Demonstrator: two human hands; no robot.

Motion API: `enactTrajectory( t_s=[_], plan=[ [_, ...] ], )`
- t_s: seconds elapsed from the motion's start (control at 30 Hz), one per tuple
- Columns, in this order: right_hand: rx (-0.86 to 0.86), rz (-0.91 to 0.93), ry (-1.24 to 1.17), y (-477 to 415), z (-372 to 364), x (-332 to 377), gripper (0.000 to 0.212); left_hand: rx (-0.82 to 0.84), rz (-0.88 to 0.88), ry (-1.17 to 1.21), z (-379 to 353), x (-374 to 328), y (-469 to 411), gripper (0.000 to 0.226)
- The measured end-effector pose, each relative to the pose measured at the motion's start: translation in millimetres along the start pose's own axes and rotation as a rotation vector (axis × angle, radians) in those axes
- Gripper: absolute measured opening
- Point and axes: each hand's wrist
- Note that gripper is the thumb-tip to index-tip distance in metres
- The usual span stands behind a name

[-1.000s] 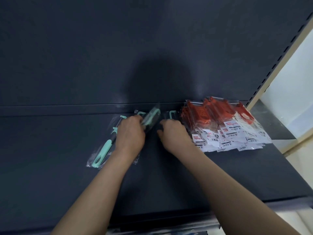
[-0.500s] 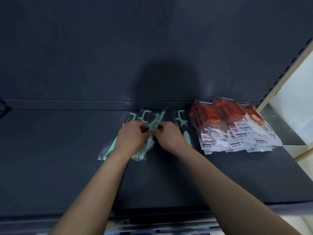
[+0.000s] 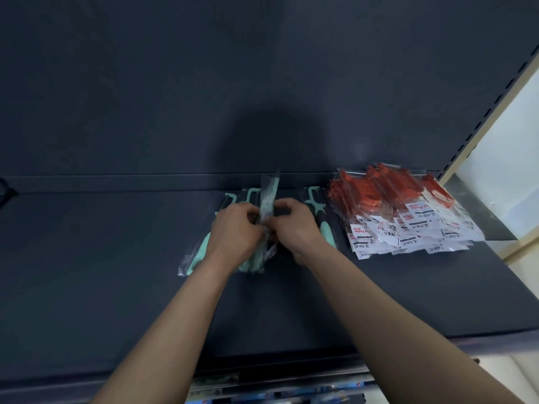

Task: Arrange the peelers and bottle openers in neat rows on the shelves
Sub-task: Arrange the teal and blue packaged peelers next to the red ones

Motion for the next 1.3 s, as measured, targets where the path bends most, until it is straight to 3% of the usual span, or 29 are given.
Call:
enactTrajectory(
  t_s=[0.17,0.33,0.5,0.73,1.1,1.23,1.3],
  plan=[
    [-0.081,0.015,-0.009,2.9,1.7,0.5,0.037,-0.051,0.089,0.043,-2.1,3.8,1.0,0.02],
    [-0.267,0.161,0.474,8.4,19.9,4.9,0.024,-0.068,0.047,-0.061,-8.9,6.5,-0.2,0.012],
    [-0.267,0.183,0.837,7.9,23.0,3.1,0.018,-0.024,-0.044,-0.267,-17.1,8.4,1.9,0.011],
    [-0.269,0.147,1.001,2.0,23.8,0.8,0.024,-0.012,-0.056,-0.464,-21.1,6.8,0.9,0.009],
    [-0.234,0.192,1.153,1.1,34.6,-3.7,0.029,0.018,-0.077,-0.358,-26.1,3.8,-1.2,0.021],
    [-0.283,0.344,1.168,2.4,34.0,-3.3,0.025,-0.013,-0.087,-0.268,-24.4,5.3,-3.8,0.022],
    [-0.229,0.44,1.081,4.3,28.1,-0.4,0.022,-0.077,-0.079,-0.268,-21.9,8.5,-4.4,0.019]
  ],
)
Point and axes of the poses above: each hand's wrist, its own y-axis away from the middle knuckle, its own z-axis out of the back of the hand, x = y × z, and after that the axes turned 3 degrees about y, right-handed
